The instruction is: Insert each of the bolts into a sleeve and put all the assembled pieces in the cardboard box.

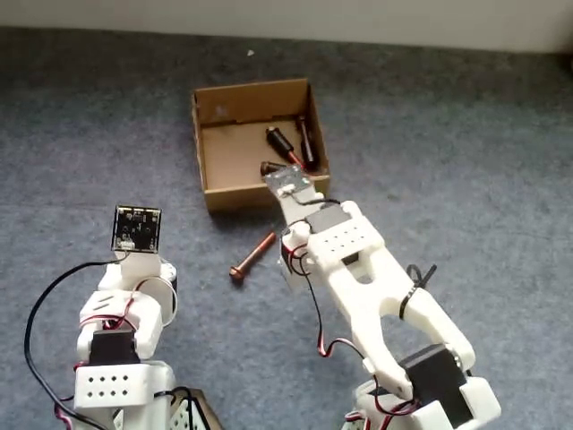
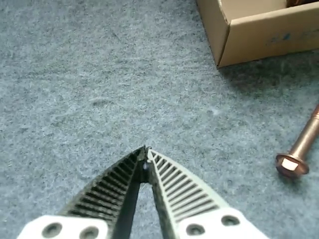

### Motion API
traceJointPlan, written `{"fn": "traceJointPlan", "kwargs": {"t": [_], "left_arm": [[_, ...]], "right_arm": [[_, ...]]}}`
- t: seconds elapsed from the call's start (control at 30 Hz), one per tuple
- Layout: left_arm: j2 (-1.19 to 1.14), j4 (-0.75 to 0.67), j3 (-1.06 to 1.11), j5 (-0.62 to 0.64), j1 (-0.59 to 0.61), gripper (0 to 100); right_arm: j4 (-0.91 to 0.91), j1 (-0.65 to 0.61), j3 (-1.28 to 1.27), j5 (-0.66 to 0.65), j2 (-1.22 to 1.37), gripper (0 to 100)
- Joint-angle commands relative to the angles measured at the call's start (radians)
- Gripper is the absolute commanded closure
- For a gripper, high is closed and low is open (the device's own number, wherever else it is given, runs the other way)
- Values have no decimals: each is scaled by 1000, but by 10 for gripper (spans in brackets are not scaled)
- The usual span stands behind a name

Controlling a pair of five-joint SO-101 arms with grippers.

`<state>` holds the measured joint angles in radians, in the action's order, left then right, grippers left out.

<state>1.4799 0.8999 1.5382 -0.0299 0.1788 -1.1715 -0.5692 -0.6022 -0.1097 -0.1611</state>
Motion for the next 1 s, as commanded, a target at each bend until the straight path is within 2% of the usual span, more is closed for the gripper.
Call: {"fn": "traceJointPlan", "kwargs": {"t": [0.0, 0.13, 0.33, 0.53, 0.7, 0.9, 0.97], "left_arm": [[7, -15, -2, -11, 8, 994], [7, -15, -2, -11, 8, 994], [7, -15, -2, -11, 8, 994], [7, -15, -2, -12, 8, 994], [7, -15, -2, -12, 8, 994], [7, -15, -2, -12, 8, 994], [7, -15, -2, -12, 8, 994]], "right_arm": [[-10, 54, 10, -247, -42, 768], [1, 122, 12, -485, -33, 768], [1, 147, 10, -615, 5, 768], [61, 147, 71, -618, 196, 768], [62, 143, 113, -617, 240, 779], [54, 140, 119, -617, 262, 998], [5, 140, 120, -554, 242, 987]]}}
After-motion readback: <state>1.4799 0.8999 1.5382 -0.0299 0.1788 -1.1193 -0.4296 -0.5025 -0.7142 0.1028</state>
